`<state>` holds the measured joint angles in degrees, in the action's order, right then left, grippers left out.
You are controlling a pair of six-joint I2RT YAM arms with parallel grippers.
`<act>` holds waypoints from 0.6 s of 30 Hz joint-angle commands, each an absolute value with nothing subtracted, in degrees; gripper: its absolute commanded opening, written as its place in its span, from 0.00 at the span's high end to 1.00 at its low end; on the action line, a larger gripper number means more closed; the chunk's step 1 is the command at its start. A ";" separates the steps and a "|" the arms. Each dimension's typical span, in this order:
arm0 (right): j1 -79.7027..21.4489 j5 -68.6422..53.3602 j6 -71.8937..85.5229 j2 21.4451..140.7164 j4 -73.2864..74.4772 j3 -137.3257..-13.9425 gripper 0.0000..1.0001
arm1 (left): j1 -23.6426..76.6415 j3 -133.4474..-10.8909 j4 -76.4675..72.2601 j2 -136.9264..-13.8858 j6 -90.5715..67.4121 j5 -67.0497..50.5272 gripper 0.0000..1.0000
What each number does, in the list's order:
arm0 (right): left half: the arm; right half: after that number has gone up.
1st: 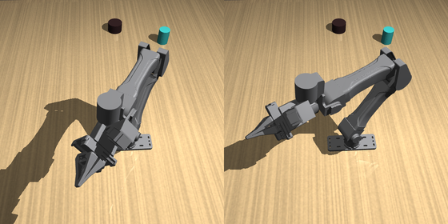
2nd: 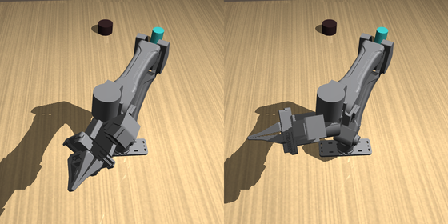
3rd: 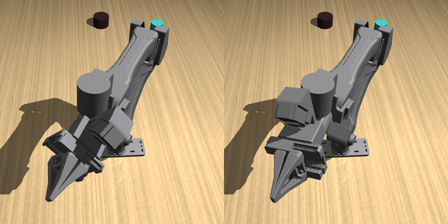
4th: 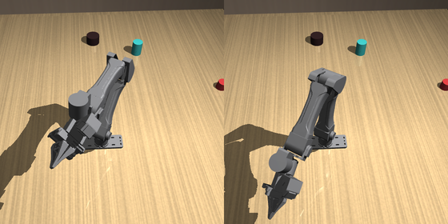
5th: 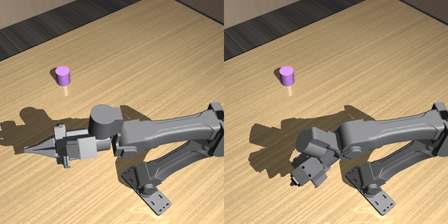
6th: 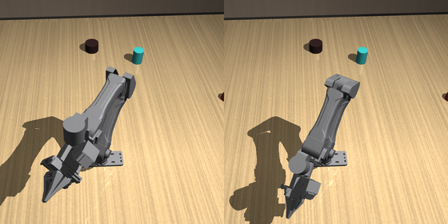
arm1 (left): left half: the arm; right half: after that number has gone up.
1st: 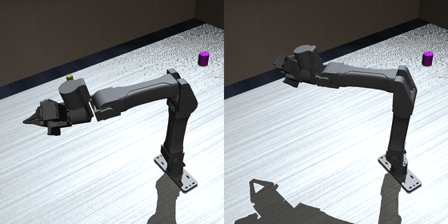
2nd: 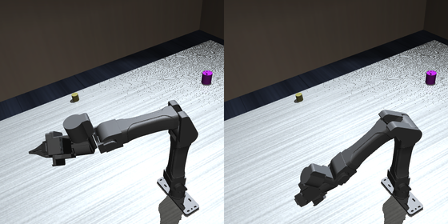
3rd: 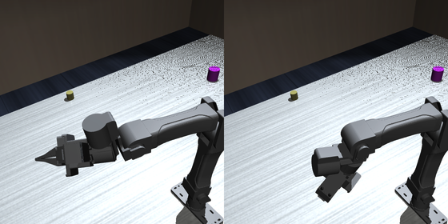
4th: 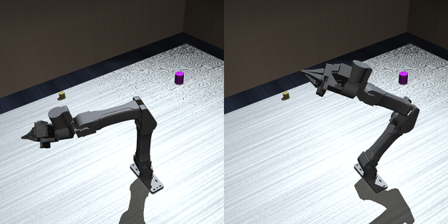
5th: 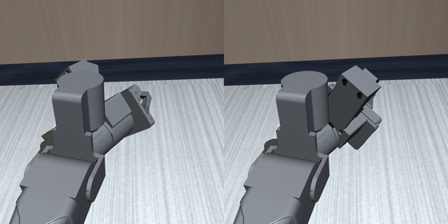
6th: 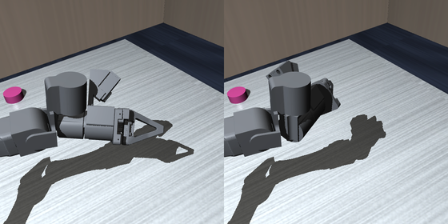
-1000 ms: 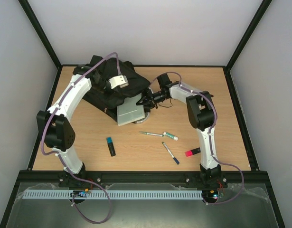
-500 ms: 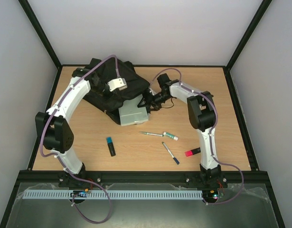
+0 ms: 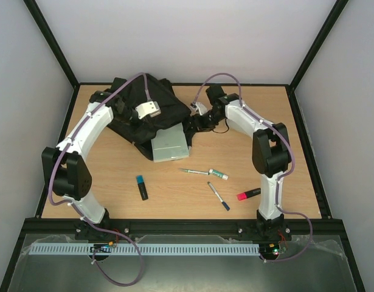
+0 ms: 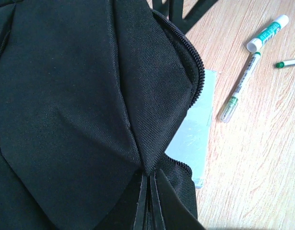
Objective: Pack the student bag
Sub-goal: Place the book in the student bag.
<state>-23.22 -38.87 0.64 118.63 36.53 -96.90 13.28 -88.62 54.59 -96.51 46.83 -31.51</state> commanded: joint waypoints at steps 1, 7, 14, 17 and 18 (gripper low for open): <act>-22.82 -30.24 -1.01 115.87 37.81 -98.67 0.44 | 12.92 -87.81 54.00 -93.69 46.59 -34.41 0.98; -22.76 -19.85 -1.77 120.16 37.79 -105.67 0.49 | 12.92 -87.57 54.17 -93.60 46.41 -34.28 0.98; -22.93 -16.21 -2.35 127.41 36.94 -111.87 0.41 | 12.74 -87.45 53.98 -93.65 46.20 -33.66 0.98; -23.07 -16.83 -2.74 129.37 36.48 -113.27 0.36 | 12.74 -87.79 53.84 -93.94 45.97 -33.56 0.98; -23.11 -16.73 -2.74 129.92 36.39 -113.53 0.36 | 12.74 -87.84 53.67 -94.03 45.85 -33.53 0.98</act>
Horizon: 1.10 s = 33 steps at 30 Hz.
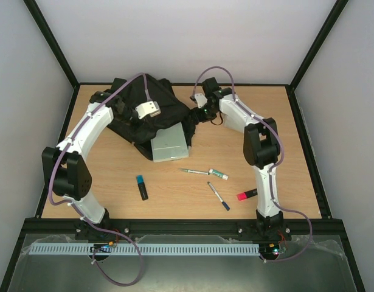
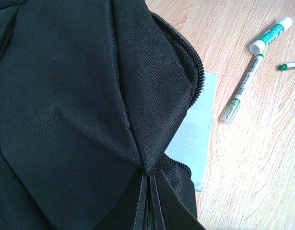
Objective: Pack the student bag
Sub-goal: Place the book in the student bag.
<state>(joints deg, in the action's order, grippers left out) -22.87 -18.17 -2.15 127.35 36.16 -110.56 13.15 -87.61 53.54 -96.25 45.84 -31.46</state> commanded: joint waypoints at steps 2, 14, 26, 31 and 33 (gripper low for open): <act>-23.19 -16.70 -2.73 130.92 35.96 -113.96 0.35 | 12.72 -87.85 53.67 -94.20 45.82 -33.57 0.98; -26.16 -12.22 2.10 135.00 33.17 -116.74 0.29 | 12.74 -87.10 53.55 -94.31 45.11 -34.57 0.98; -29.71 7.01 8.27 133.72 31.74 -113.84 0.42 | 12.73 -86.41 53.27 -94.04 44.86 -34.72 0.98; -29.61 10.44 9.82 132.01 31.96 -110.11 0.72 | 12.72 -86.40 52.93 -94.19 44.66 -35.01 0.98; -29.62 9.00 10.37 131.03 32.13 -108.33 0.91 | 12.74 -86.48 52.84 -94.22 44.62 -35.06 0.98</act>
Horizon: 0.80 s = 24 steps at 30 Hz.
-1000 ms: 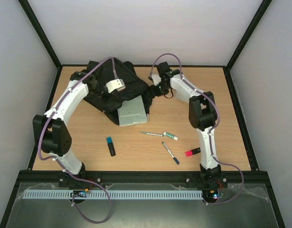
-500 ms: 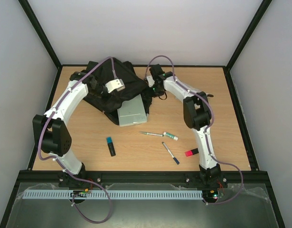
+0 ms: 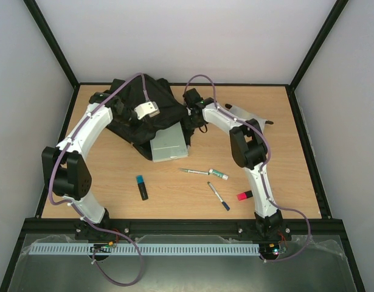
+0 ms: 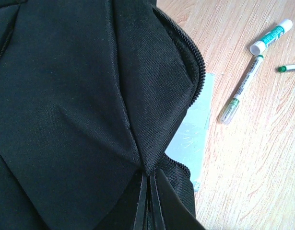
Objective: Pack the student bag
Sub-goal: Place the book in the student bag.
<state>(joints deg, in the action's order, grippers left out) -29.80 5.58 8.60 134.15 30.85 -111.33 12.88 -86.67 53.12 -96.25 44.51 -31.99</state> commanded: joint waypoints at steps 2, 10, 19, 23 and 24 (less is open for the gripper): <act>-29.62 7.79 10.75 129.88 32.33 -107.25 0.99 | 12.67 -86.41 52.80 -94.28 44.58 -35.29 0.98; -28.95 6.85 11.89 122.99 33.21 -101.32 0.99 | 13.66 -85.45 50.36 -95.91 43.44 -34.59 0.98; -28.92 5.83 12.31 113.16 33.58 -89.65 0.99 | 14.72 -87.94 44.31 -101.39 39.27 -33.85 0.98; -28.92 4.89 10.77 109.82 33.80 -86.22 0.98 | 14.92 -90.34 41.07 -104.09 37.76 -32.56 0.98; -28.92 3.72 10.16 109.12 33.41 -85.26 0.97 | 14.86 -91.37 40.89 -104.86 37.46 -32.52 0.98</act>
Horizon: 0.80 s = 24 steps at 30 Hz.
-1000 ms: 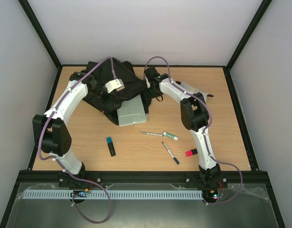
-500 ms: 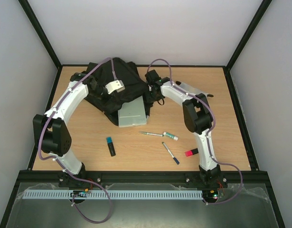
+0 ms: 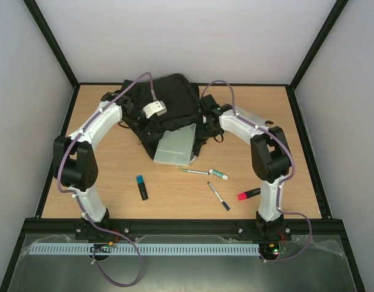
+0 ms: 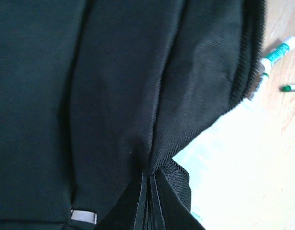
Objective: Pack the student bag
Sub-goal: Place the book in the student bag.
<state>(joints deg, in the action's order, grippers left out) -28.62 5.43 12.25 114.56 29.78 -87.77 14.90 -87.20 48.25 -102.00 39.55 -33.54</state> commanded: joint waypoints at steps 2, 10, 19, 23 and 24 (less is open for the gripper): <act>-28.92 1.97 8.83 108.22 32.51 -83.45 0.94 | 14.74 -93.07 40.60 -106.03 36.17 -32.99 0.98; -27.99 -1.21 0.55 104.32 33.37 -84.29 0.58 | 13.95 -94.42 39.71 -106.28 32.84 -37.01 0.98; -28.43 -18.77 -10.53 95.28 38.56 -80.02 0.49 | 13.91 -94.96 40.15 -104.93 32.75 -38.20 0.98; -30.29 -20.45 -19.63 87.88 33.63 -73.17 0.53 | 13.88 -94.95 40.60 -104.69 32.06 -39.73 0.98; -30.68 -22.20 -21.95 85.83 32.50 -71.78 0.53 | 13.82 -94.97 40.68 -104.56 31.92 -39.87 0.98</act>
<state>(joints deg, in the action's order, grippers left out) -28.95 -15.14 -10.70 92.29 32.84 -76.84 14.24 -92.68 43.90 -106.39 32.71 -36.45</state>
